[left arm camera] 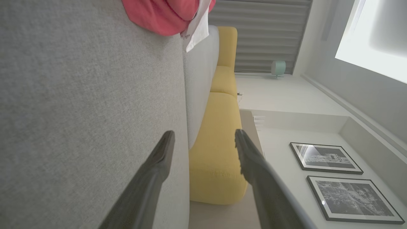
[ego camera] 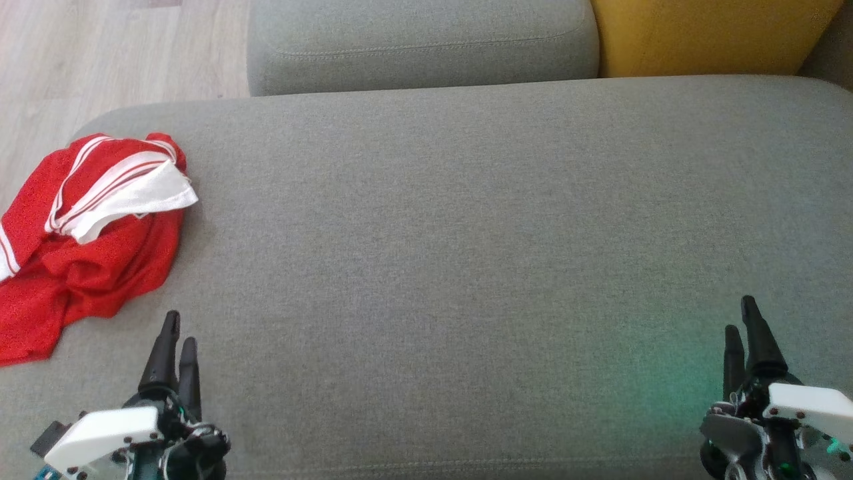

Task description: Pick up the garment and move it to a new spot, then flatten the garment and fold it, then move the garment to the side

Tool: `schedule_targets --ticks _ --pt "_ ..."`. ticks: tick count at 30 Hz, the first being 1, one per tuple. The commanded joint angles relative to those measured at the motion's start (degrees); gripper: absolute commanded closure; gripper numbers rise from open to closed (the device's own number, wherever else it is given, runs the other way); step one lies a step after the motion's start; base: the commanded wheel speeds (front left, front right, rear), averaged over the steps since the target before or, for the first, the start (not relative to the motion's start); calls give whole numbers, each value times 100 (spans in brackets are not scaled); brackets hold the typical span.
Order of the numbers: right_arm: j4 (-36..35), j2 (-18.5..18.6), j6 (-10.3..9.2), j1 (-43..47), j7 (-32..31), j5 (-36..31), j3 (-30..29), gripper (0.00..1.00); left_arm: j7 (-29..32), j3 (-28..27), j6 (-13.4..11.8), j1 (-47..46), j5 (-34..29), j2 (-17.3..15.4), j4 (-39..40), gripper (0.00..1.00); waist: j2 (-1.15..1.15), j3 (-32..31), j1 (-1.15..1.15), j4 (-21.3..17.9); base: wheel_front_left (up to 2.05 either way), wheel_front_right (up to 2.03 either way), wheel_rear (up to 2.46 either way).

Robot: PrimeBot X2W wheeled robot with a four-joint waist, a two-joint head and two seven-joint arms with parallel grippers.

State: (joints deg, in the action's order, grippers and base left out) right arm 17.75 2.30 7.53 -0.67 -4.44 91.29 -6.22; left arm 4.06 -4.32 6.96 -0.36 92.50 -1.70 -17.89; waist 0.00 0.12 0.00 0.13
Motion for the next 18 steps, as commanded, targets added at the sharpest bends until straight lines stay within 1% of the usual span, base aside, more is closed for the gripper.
schedule_targets --ticks 1,6,10,11,18 --pt "-229 44 0 -299 46 -51 20 0 -29 -19 12 -317 -61 -65 227 0 0 0 0 1 0 0 0" --pt "-275 118 -1 -349 147 -316 110 0 -131 2 14 -355 -259 -114 338 0 0 -7 0 9 0 0 0" --pt "-342 173 -1 -397 222 -649 180 0 -203 -20 15 -379 -567 -143 449 0 0 -16 0 14 0 0 0" --pt "-386 191 -1 -418 258 -832 191 0 -237 -28 16 -391 -776 -150 525 0 0 -20 0 17 0 0 0" --pt "-571 222 -1 -491 360 -1674 194 0 -355 33 19 -406 -1606 -206 780 0 0 -41 0 29 0 0 0"
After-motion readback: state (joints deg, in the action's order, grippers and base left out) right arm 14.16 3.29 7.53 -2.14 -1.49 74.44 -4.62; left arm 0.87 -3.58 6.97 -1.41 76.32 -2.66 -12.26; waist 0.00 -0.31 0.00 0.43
